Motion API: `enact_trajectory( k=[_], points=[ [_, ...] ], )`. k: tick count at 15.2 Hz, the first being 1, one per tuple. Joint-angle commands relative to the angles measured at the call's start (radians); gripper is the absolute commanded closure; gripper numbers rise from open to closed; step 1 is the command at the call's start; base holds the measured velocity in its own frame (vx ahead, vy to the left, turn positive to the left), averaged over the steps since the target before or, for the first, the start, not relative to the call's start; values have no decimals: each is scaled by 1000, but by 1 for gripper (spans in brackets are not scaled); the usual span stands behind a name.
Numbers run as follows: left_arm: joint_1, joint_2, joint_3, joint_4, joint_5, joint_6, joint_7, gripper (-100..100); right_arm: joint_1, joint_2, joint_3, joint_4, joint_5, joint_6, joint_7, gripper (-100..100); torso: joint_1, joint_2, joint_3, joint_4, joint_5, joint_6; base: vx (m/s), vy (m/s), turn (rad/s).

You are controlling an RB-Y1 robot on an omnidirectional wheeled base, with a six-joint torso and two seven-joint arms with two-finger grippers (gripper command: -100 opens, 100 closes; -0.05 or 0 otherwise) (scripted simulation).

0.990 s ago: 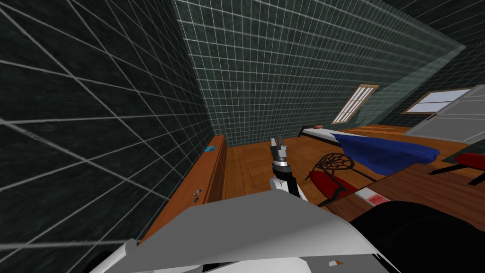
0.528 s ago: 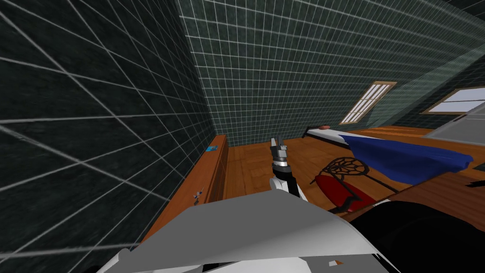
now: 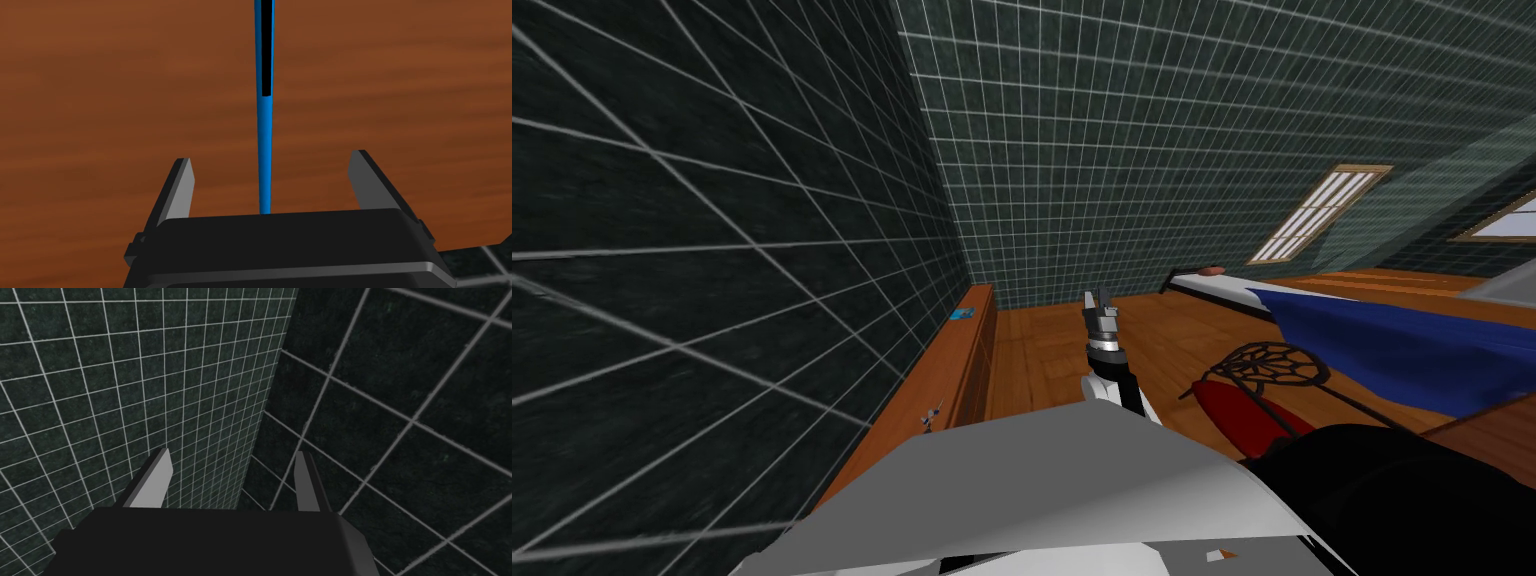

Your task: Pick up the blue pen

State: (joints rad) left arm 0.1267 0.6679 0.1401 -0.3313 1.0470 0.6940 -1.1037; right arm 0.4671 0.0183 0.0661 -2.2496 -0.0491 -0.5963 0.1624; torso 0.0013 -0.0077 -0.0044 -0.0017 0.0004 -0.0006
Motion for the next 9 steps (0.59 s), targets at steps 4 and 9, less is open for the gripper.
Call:
enact_trajectory(
  k=[4, 9],
  points=[
    [3, -14, 20, 50, 32, -41, -97, -100, 0, 0, 0, 0, 0, 0, 0, 0, 1, 0, 0, 0, 0, 0, 65, 8, 60],
    [0, -3, 3, 9, 5, -9, -24, 100, 0, 0, 0, 0, 0, 0, 0, 0, 0, 6, 3, 1, 0, 1, -14, -4, -42]
  ],
)
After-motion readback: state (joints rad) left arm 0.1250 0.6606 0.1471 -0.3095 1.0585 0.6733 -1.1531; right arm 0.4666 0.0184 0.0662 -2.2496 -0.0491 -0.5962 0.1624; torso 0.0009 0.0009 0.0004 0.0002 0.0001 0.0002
